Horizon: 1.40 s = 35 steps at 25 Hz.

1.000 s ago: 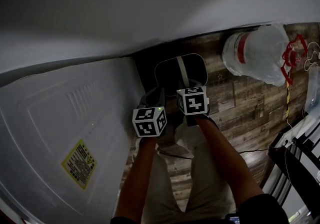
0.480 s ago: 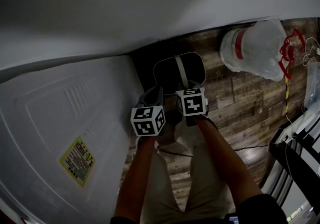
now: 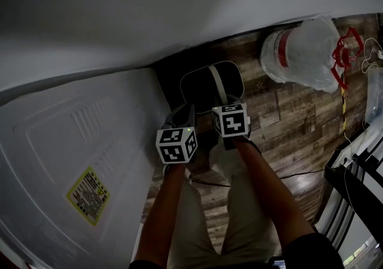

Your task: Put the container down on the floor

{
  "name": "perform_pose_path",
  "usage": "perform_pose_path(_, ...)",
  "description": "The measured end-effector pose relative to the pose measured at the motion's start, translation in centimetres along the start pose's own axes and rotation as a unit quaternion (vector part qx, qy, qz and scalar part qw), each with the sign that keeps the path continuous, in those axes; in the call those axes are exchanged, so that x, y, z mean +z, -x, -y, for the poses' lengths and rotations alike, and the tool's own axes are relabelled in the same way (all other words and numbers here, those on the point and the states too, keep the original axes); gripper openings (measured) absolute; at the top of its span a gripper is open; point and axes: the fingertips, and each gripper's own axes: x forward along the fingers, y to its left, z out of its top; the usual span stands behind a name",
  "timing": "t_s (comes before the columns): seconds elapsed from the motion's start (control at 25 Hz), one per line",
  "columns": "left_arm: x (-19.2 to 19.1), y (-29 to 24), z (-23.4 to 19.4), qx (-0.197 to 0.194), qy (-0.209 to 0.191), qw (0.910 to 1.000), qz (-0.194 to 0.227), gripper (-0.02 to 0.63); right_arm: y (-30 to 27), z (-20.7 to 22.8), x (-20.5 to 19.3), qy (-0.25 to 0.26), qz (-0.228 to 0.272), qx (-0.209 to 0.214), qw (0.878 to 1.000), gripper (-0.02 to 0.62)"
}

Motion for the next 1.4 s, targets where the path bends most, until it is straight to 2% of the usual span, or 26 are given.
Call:
perform_pose_path(0.24, -0.1, -1.4, 1.3, -0.012, -0.009, 0.9999, -0.007, 0.017, -0.2, 1.1, -0.4, -0.008, -0.001, 0.014, 1.000, 0.034)
perform_pose_path(0.52, -0.5, -2.9, 3.0, -0.029, -0.027, 0.9990, -0.020, 0.017, -0.1, 3.3, -0.4, -0.024, 0.006, 0.005, 1.000, 0.037)
perform_pose_path(0.76, -0.8, -4.3, 4.2, -0.039, -0.031, 0.9983, -0.030, 0.017, -0.5, 5.0, -0.4, -0.034, 0.011, 0.004, 0.999, 0.106)
perform_pose_path(1.04, -1.7, -6.5, 5.9, -0.057, -0.048, 0.9960, -0.048, 0.017, -1.0, 7.1, -1.0, -0.054, 0.010, 0.002, 0.998, 0.150)
perform_pose_path(1.4, -1.8, -8.8, 7.0, -0.069, -0.055, 0.9946, -0.054, 0.017, -2.0, 9.7, -1.5, -0.066, 0.006, -0.001, 0.998, 0.169)
